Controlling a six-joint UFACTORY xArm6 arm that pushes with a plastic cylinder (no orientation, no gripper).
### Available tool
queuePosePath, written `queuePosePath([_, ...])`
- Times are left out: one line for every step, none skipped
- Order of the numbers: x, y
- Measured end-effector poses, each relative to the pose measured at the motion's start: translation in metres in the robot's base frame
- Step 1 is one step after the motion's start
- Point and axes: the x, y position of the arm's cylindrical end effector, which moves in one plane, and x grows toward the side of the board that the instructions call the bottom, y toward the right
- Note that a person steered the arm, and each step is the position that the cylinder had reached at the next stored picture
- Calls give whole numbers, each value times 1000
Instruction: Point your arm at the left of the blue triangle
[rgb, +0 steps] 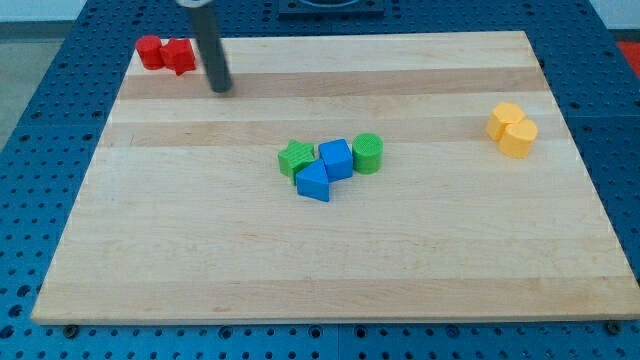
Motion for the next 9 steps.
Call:
queuePosePath([1, 33])
queuePosePath([4, 33])
queuePosePath([6, 33])
queuePosePath([11, 26])
queuePosePath([48, -36])
queuePosePath([124, -61])
queuePosePath([180, -2])
queuePosePath([208, 54])
queuePosePath([223, 91])
